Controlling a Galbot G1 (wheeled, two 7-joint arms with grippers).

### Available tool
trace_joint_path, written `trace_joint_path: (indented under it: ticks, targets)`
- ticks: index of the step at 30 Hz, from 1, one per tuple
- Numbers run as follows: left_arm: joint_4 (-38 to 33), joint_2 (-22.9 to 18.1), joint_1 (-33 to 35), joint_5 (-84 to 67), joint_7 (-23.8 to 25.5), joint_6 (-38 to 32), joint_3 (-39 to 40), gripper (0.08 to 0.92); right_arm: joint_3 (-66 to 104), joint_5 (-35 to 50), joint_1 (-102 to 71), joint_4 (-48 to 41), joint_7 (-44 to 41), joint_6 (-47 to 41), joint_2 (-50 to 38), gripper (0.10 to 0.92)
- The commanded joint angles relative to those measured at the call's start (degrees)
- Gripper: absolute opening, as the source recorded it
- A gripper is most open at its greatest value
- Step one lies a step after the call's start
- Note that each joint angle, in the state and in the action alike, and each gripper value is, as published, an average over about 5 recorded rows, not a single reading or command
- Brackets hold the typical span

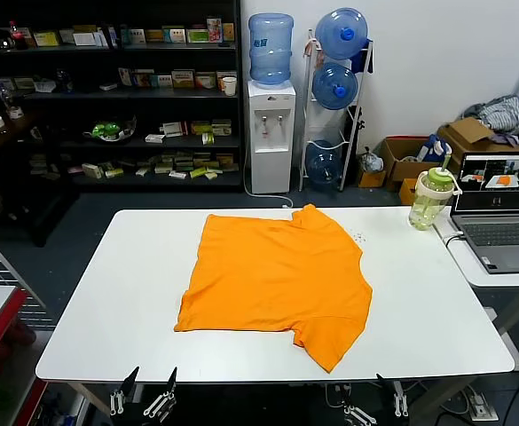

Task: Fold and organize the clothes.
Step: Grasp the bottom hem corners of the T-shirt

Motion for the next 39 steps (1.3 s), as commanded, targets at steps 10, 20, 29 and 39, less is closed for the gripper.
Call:
trace_joint_path:
  ticks: [10, 20, 29, 39]
  targets:
    - [9.5, 3.7, -20.2, -11.2, -0.2, 12.3, 2.9, 0.823, -4.3, 2.8, 15.1, -6.5, 5.1, -6.4, -0.5, 0.823]
    - [18.4, 5.4, -29.8, -14.3, 0.5, 13.6, 6.7, 0.823, -7.1, 3.0, 21.4, -13.5, 6.9, -8.5, 1.5, 0.823]
    - [19.6, 4.7, -31.5, -14.0, 0.2, 13.8, 8.2, 0.823, -7.8, 3.0, 22.2, -13.9, 7.4, -9.3, 1.9, 0.823]
    - [20.6, 3.9, -31.6, -12.8, -0.4, 14.6, 9.4, 0.823, -7.7, 3.1, 21.3, -13.6, 7.2, -9.8, 2.0, 0.818]
